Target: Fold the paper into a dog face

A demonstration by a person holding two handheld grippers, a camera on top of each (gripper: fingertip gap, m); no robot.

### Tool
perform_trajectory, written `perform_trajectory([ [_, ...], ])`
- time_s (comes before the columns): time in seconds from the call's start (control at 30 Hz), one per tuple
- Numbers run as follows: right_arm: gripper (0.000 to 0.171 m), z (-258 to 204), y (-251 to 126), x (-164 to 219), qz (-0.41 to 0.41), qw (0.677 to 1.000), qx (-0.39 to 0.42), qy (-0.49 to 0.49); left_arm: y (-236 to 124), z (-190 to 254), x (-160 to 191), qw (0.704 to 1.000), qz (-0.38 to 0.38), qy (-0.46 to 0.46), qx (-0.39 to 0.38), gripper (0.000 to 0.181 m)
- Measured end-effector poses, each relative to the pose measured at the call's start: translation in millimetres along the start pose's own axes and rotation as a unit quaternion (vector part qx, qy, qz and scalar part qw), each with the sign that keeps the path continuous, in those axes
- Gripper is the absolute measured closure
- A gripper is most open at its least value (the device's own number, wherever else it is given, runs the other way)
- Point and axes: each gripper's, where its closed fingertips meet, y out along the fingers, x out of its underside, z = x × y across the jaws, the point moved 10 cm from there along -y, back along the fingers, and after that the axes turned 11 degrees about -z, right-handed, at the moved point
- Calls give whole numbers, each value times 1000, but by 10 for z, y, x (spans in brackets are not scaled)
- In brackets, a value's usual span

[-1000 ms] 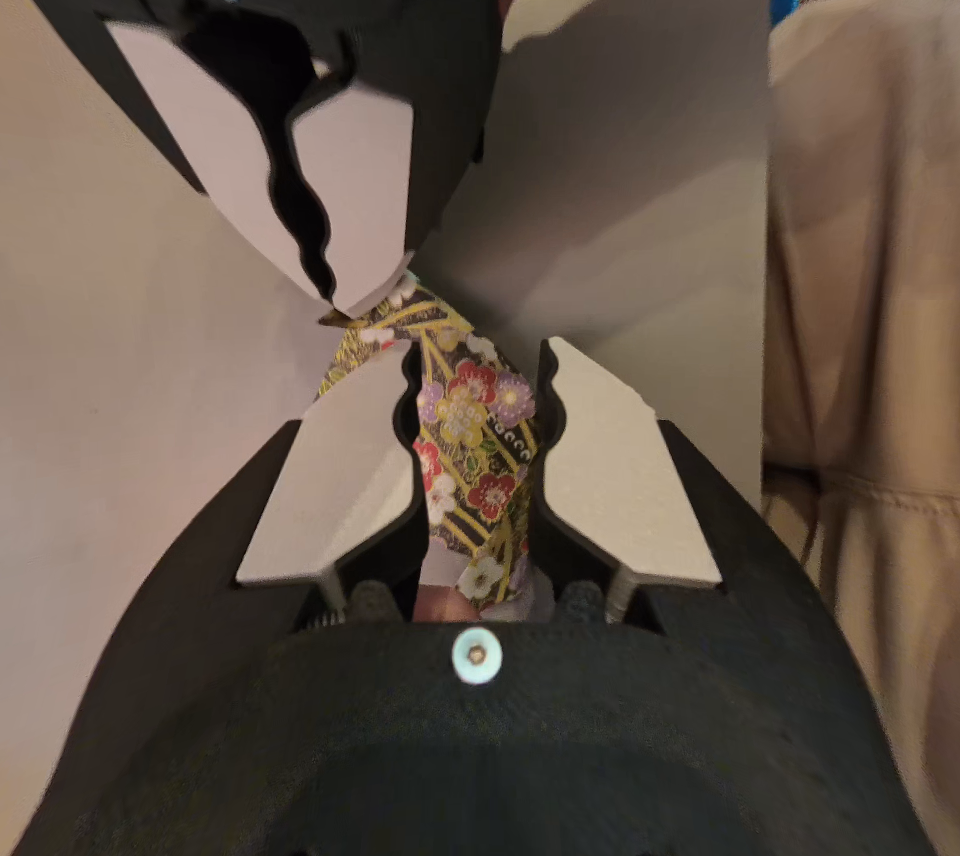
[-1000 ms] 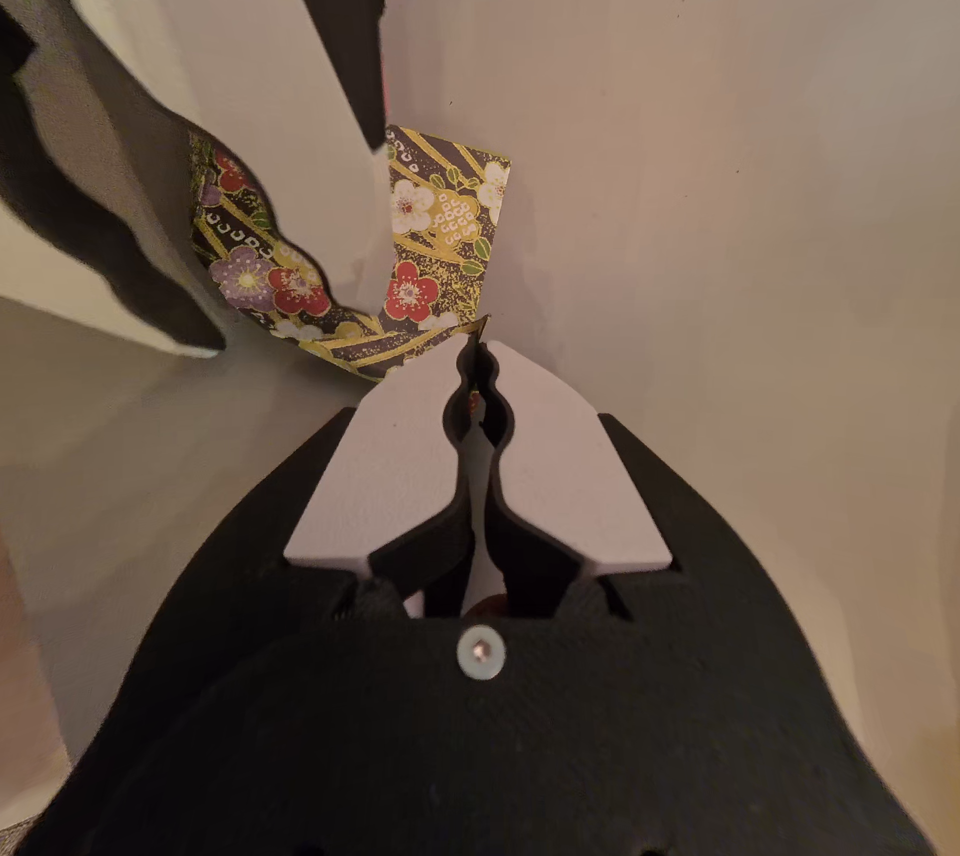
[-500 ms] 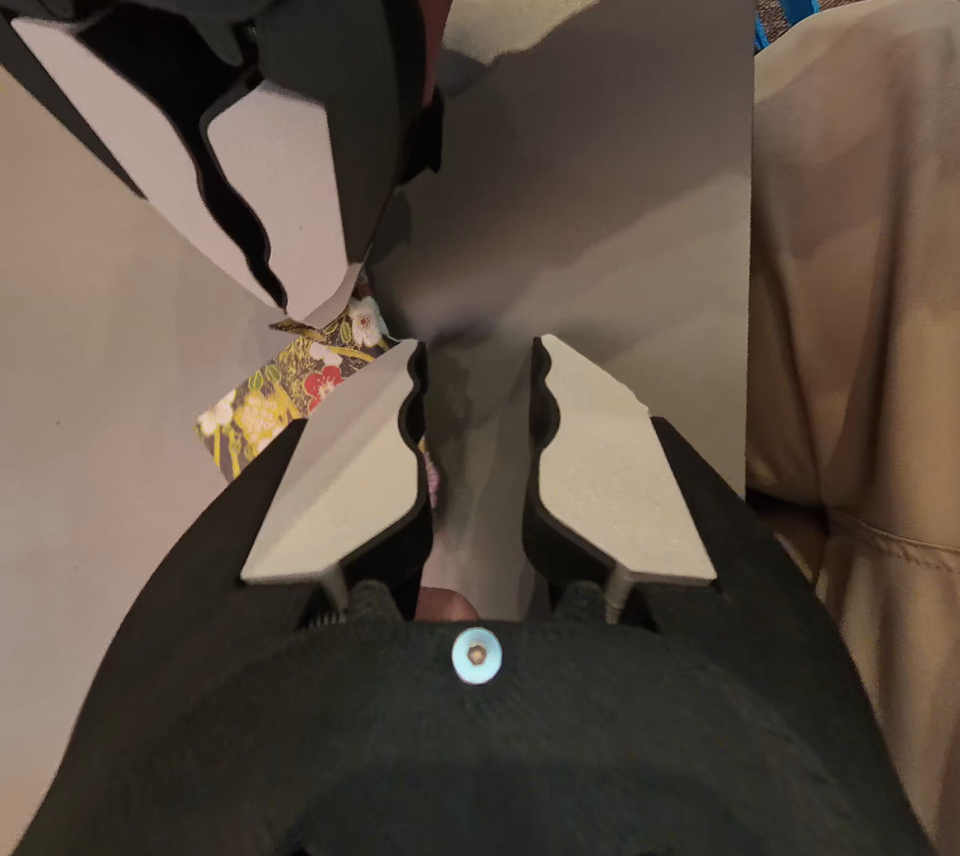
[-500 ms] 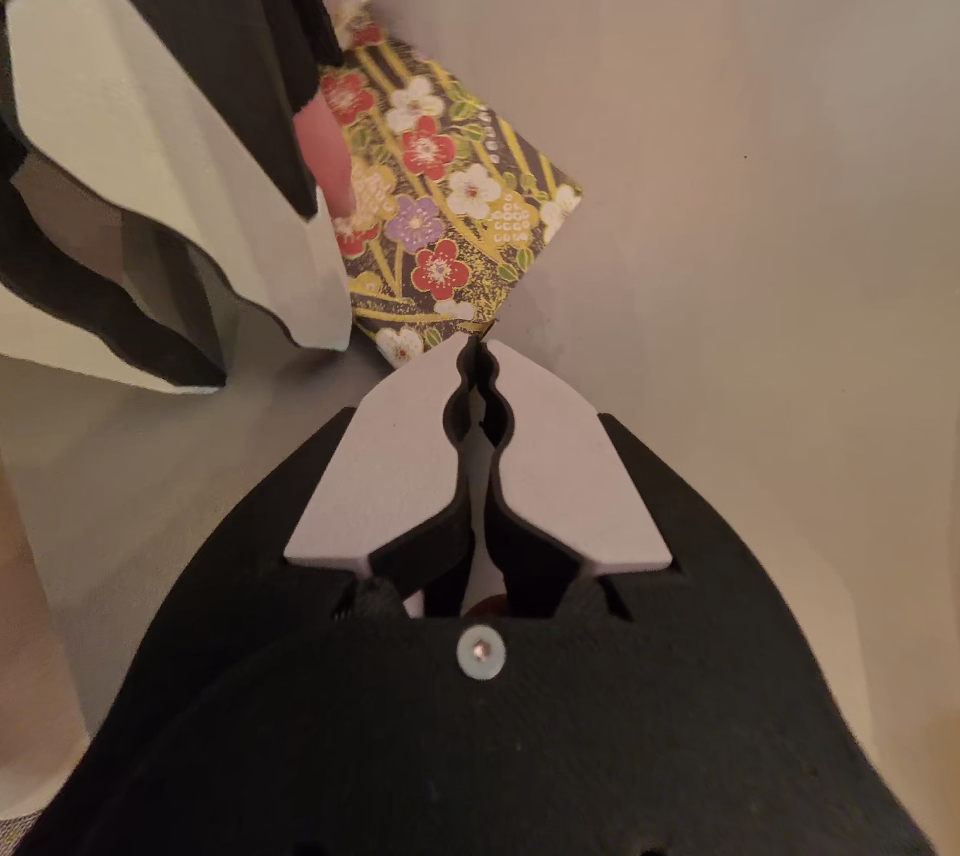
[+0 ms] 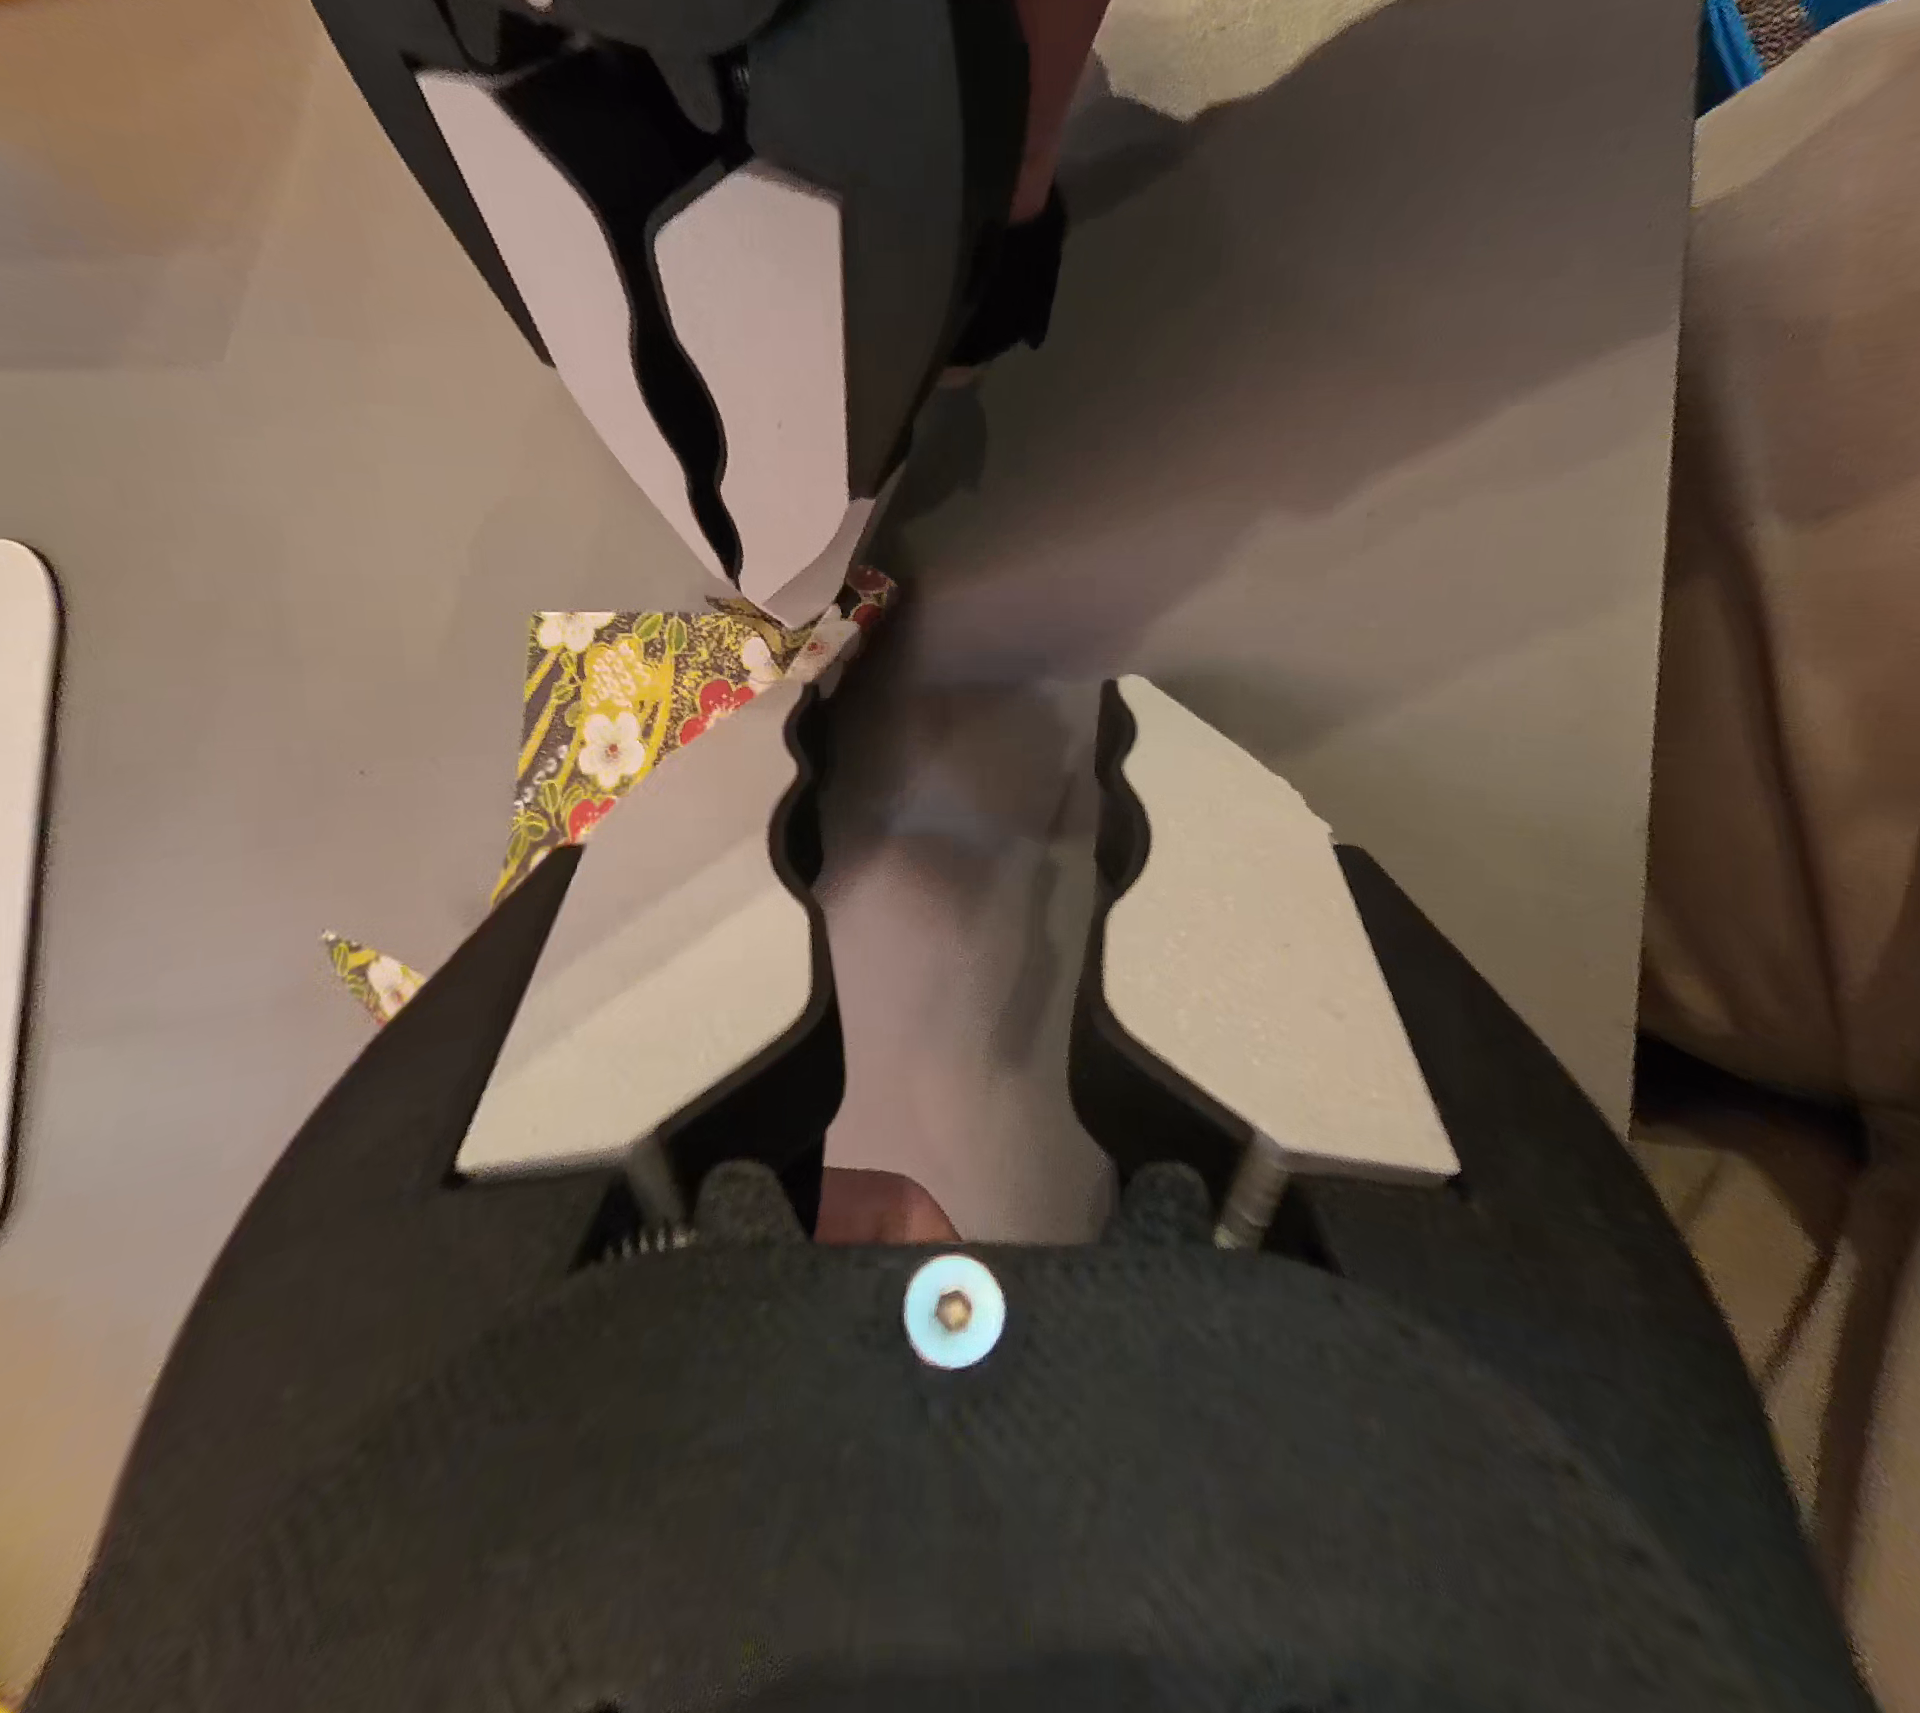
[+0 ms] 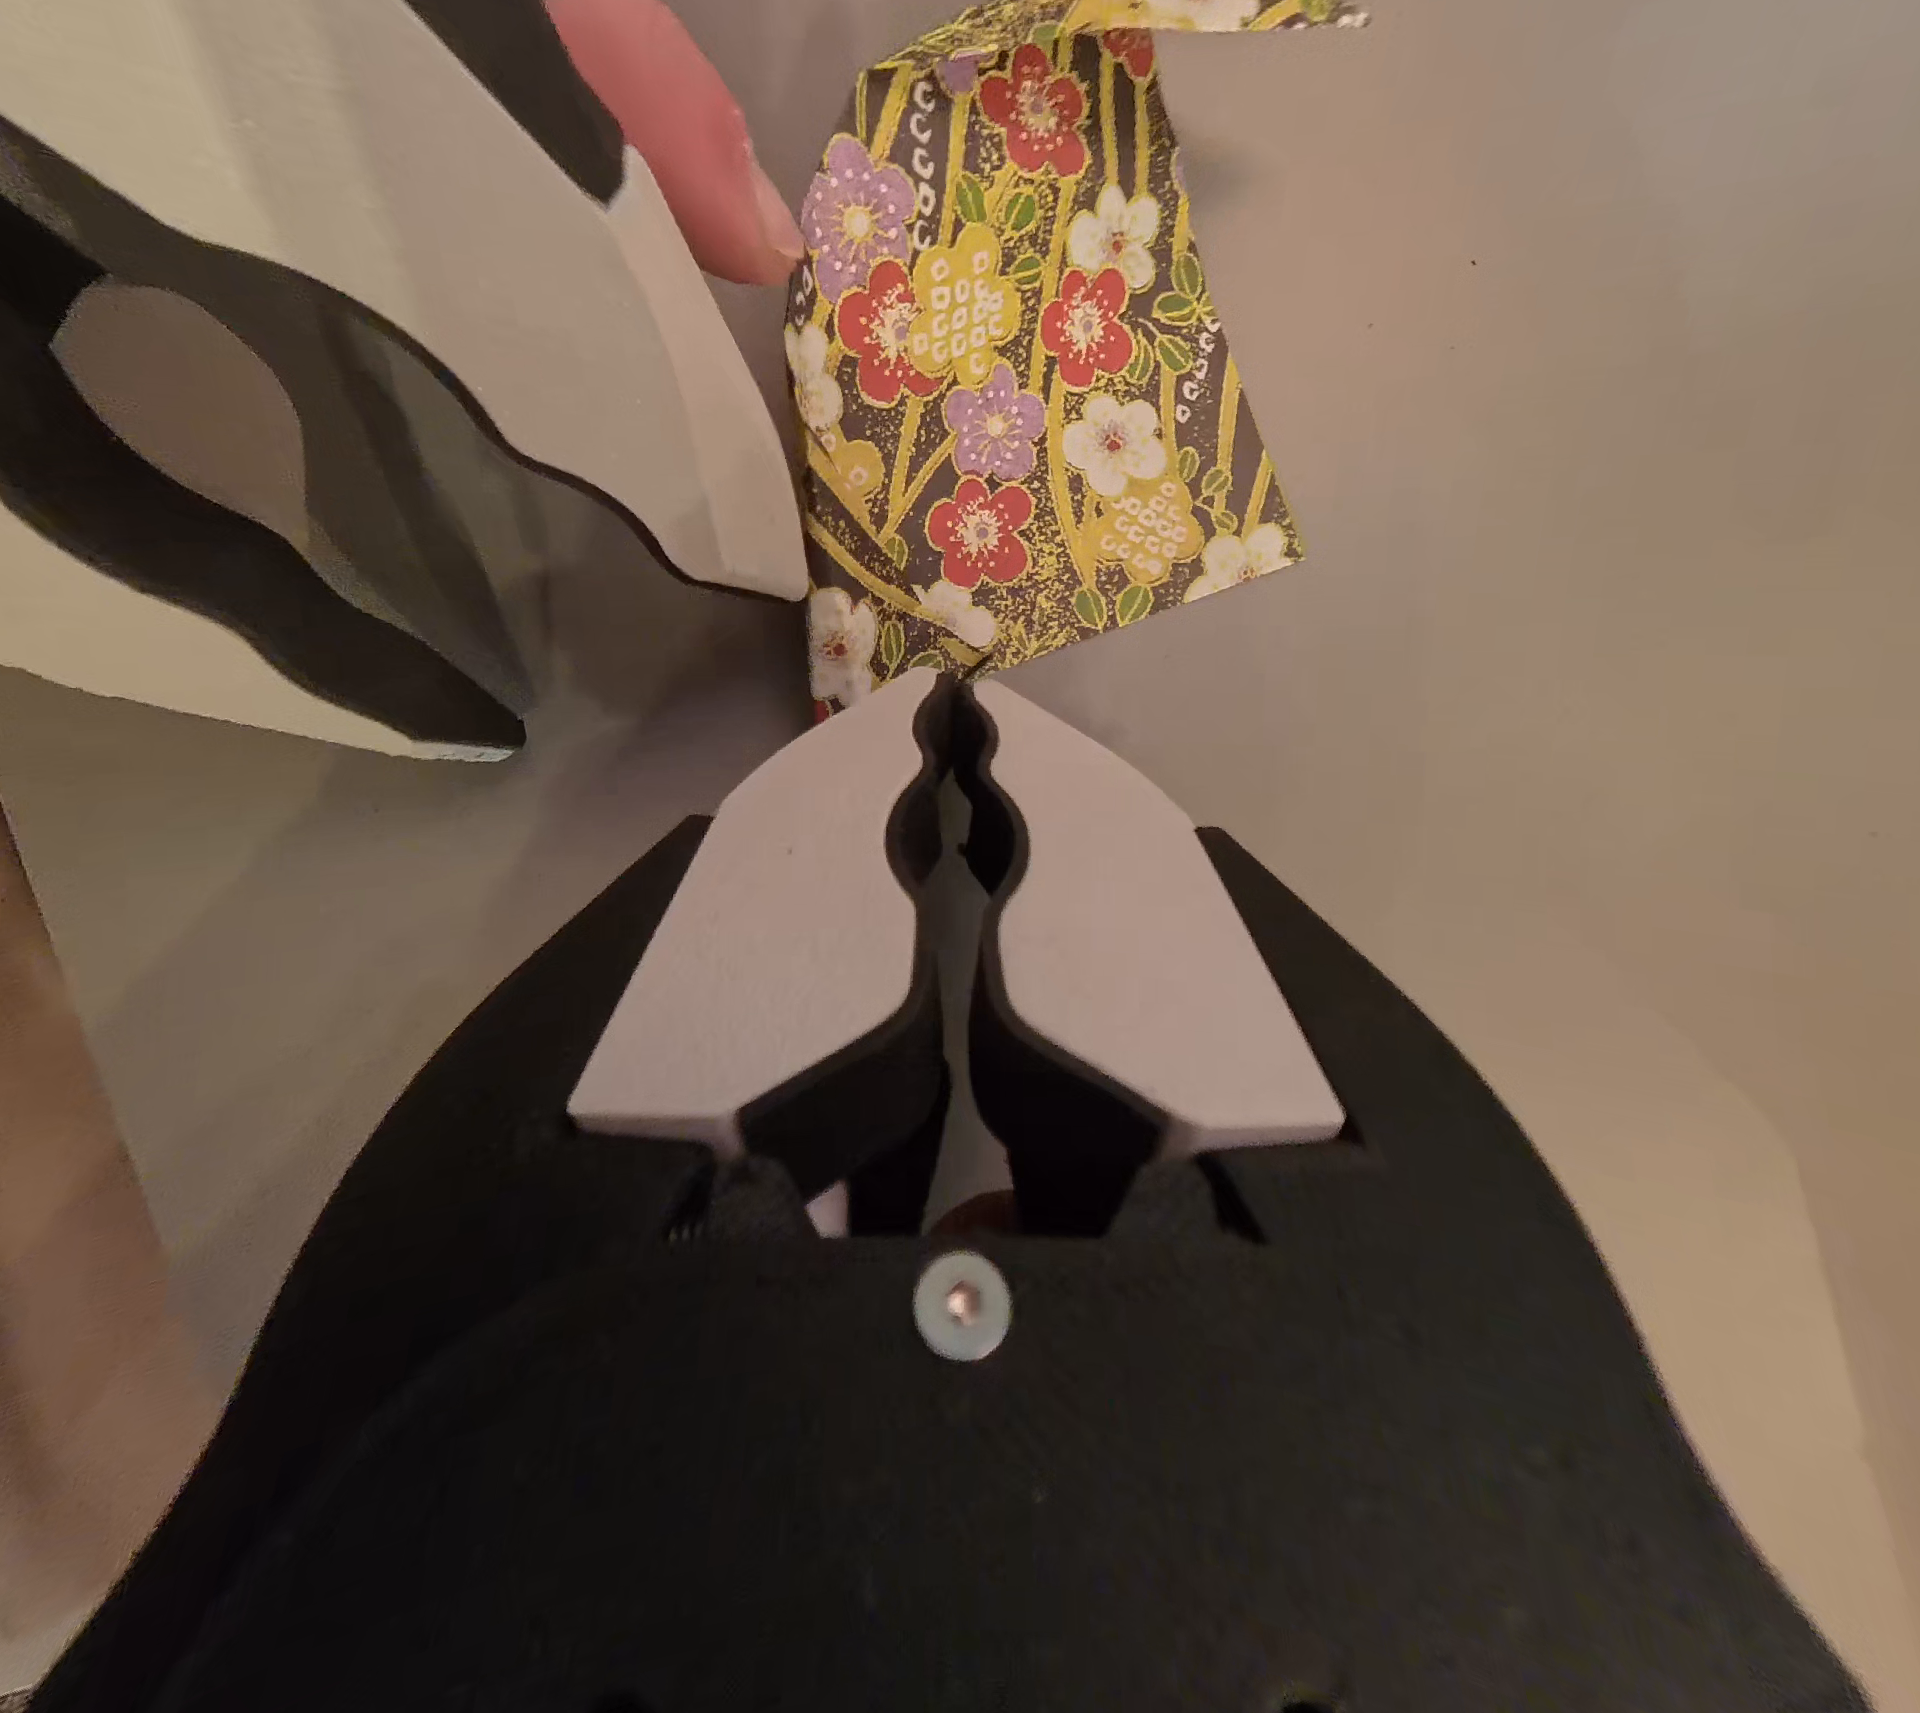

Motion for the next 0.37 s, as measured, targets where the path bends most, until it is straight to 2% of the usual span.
perform_trajectory([
  [0.03,171,2,0,1,1,1000,-1,1,-11,-10,-8,1000,4,-1,-2,131],
  [0.27,171,3,1,9,4,1000,-3,5,-17,-19,35,1000,7,-18,3,135],
  [0.37,171,4,1,9,4,1000,-3,6,31,-9,48,999,-6,-19,35,137],
])
